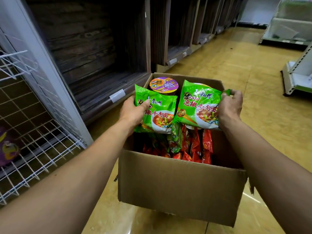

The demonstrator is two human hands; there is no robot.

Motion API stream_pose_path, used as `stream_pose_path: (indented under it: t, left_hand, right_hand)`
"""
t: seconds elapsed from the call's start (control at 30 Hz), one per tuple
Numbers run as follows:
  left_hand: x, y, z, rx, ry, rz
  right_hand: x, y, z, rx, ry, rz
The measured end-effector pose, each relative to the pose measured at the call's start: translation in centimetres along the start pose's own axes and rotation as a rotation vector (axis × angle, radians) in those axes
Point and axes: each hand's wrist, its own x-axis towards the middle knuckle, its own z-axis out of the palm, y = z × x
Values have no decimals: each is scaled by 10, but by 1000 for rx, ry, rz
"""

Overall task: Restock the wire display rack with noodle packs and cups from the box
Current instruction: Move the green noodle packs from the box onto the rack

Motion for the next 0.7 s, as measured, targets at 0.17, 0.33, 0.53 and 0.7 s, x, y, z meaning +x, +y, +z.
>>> stream_pose_path:
  t: [0.17, 0.33, 0.53, 0.7]
  left_hand:
    - [-2, 2, -2, 14, -9, -12]
    - [-7, 4, 5, -127, -96, -45]
    - [-12, 6, 12, -210, -158, -102]
    - [-10, 7, 13, -262, -143, -130]
  right_hand:
    - [-10, -9, 5, 174, -218, 90]
    - [-28, -19, 23, 221, -420, 184]
    - [-44, -20, 42, 224, -443, 198]
    - [-48, -21, 48, 236, -484, 196]
